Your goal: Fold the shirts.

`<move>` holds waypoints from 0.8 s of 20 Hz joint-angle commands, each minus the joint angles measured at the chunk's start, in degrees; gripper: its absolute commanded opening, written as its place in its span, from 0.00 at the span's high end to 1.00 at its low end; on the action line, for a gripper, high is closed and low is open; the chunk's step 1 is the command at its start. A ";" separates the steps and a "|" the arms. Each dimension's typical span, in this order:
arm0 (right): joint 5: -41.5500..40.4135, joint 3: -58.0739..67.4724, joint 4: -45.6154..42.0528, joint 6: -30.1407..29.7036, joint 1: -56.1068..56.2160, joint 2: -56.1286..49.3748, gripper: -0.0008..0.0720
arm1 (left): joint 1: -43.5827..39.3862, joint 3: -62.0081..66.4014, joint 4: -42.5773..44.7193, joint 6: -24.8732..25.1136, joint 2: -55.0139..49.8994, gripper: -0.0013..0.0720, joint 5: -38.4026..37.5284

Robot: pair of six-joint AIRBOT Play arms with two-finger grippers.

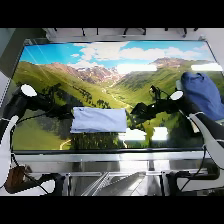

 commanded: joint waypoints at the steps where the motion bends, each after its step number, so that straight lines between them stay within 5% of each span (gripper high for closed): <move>1: -2.64 -0.42 12.09 -7.37 2.54 -8.39 0.10 | -0.04 -0.07 0.31 0.13 2.86 0.97 0.07; 7: -4.92 -0.42 27.71 -15.52 11.89 -14.56 0.11 | -0.07 -0.07 0.26 0.09 4.15 0.97 0.20; 8: -6.19 -0.33 29.00 -15.96 13.22 -14.53 0.24 | -0.07 -0.09 0.26 0.11 4.15 0.97 0.17; 9: -6.45 -0.20 29.59 -16.83 13.79 -14.51 0.67 | -0.07 -0.07 0.28 0.11 4.15 0.97 0.00; 10: -5.77 -0.11 29.33 -18.29 13.55 -14.05 0.97 | -0.04 -0.07 0.31 0.11 4.15 0.97 -0.02; 16: -2.97 -1.95 10.16 -6.80 3.26 5.03 0.97 | 2.95 -0.07 0.28 0.39 4.63 0.97 -4.31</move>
